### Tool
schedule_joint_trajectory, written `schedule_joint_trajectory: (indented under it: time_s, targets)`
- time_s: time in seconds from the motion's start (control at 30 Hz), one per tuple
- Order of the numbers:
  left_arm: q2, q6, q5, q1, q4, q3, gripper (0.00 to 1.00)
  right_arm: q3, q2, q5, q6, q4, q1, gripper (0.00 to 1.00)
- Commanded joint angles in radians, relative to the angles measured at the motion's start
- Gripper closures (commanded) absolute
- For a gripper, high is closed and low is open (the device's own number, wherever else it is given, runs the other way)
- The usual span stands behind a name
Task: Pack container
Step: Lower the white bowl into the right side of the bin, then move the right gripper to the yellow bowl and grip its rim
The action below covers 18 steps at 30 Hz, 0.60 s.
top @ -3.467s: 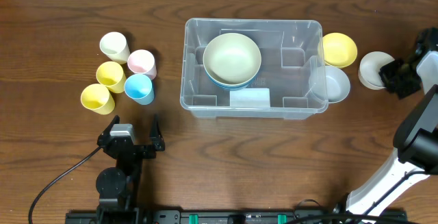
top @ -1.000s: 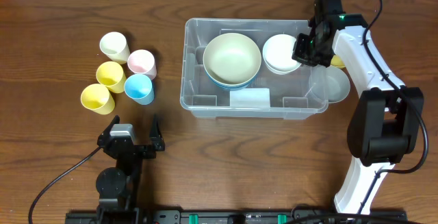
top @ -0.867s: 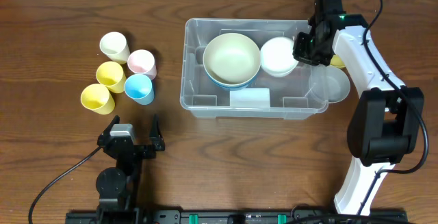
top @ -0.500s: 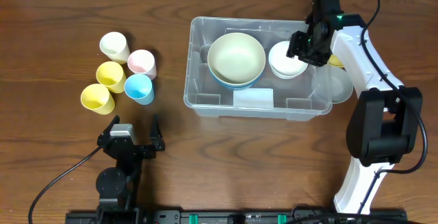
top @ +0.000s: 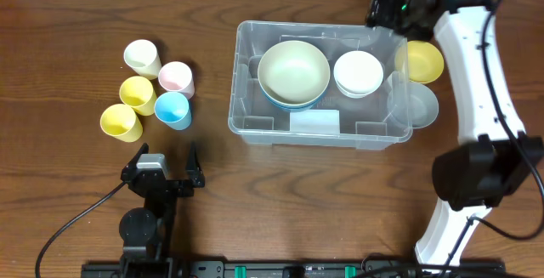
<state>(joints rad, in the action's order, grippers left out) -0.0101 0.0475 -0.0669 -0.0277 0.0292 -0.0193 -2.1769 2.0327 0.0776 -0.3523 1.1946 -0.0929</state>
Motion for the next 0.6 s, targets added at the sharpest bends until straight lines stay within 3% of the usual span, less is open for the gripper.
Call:
schedule_joint_trajectory:
  time_s: [0.0,0.17,0.33,0.57]
  targets:
    - [0.006,-0.017,-0.006,0.005,0.037,0.015,0.02,-0.098,-0.062,-0.289,-0.087,0.071,0.035,0.01]
    - [0.006,-0.017,-0.006,0.005,0.037,0.015,0.02,-0.076,-0.059,-0.358,-0.157,0.149,0.136,0.01]
    - [0.006,-0.017,-0.006,0.005,0.037,0.015,0.02,0.06,-0.047,-0.34,-0.199,0.098,0.262,0.01]
    - [0.006,-0.017,-0.006,0.005,0.037,0.015,0.02,0.33,-0.033,-0.021,-0.09,-0.165,0.397,0.02]
